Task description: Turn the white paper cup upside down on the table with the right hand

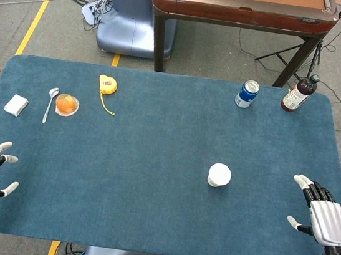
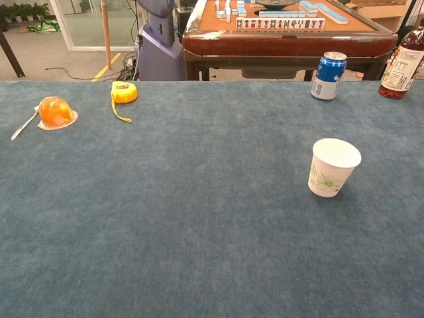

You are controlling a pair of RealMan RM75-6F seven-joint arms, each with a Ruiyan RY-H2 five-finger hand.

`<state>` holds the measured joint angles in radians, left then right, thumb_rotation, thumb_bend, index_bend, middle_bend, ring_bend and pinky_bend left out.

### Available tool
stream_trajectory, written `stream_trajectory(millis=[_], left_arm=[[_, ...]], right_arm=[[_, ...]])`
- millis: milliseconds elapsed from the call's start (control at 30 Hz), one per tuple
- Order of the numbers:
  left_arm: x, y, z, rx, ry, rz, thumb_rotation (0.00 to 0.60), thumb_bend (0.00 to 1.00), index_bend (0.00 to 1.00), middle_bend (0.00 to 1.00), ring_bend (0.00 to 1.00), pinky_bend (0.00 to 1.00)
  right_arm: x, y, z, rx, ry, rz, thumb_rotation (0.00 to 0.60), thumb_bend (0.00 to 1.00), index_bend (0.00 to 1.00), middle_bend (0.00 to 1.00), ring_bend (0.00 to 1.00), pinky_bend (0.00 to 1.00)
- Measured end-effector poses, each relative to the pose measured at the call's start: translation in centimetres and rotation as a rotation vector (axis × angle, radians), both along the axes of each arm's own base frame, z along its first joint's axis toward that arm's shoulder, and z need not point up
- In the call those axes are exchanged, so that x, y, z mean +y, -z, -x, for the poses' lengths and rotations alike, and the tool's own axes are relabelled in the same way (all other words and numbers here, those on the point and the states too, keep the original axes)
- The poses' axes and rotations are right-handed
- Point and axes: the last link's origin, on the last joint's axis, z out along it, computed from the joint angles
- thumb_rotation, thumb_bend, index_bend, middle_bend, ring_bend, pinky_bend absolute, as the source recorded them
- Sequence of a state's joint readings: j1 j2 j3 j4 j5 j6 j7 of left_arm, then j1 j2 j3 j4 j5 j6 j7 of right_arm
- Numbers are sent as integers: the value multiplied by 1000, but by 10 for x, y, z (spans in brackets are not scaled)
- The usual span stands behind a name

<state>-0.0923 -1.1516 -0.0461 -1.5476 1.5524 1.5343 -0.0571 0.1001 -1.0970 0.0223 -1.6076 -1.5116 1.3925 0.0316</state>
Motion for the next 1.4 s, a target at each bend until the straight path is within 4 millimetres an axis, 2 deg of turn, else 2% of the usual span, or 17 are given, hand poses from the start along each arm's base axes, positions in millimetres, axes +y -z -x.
stream_trajectory(millis=[233,367,433,833,1167,1400], left_arm=[[0,2,2,-10,21,9,600,149,386,189,171,419],[2,1,3,-26,13,6,600,149,387,189,171,420],[2,1,4,-37,11,7,600,149,387,189,171,419],[4,5,12,-17,1,19,600,148,387,189,170,420],[1,0,15,-31,-18,8,600,149,387,189,170,420],[-1,-1,16,-44,-24,10,600,149,387,189,170,420]], right_arm=[[0,-2,-1,2,1,7,600,0,130,144,117,209],[-3,-1,-3,10,-4,5,600,0,268,163,117,209],[-7,-1,-5,19,-8,-1,600,0,305,166,117,209],[-60,1,-38,135,-53,-56,600,0,316,141,90,208],[-110,30,-83,222,-106,-156,600,0,316,106,55,175],[-126,53,-115,235,-189,-210,600,0,316,107,55,175]])
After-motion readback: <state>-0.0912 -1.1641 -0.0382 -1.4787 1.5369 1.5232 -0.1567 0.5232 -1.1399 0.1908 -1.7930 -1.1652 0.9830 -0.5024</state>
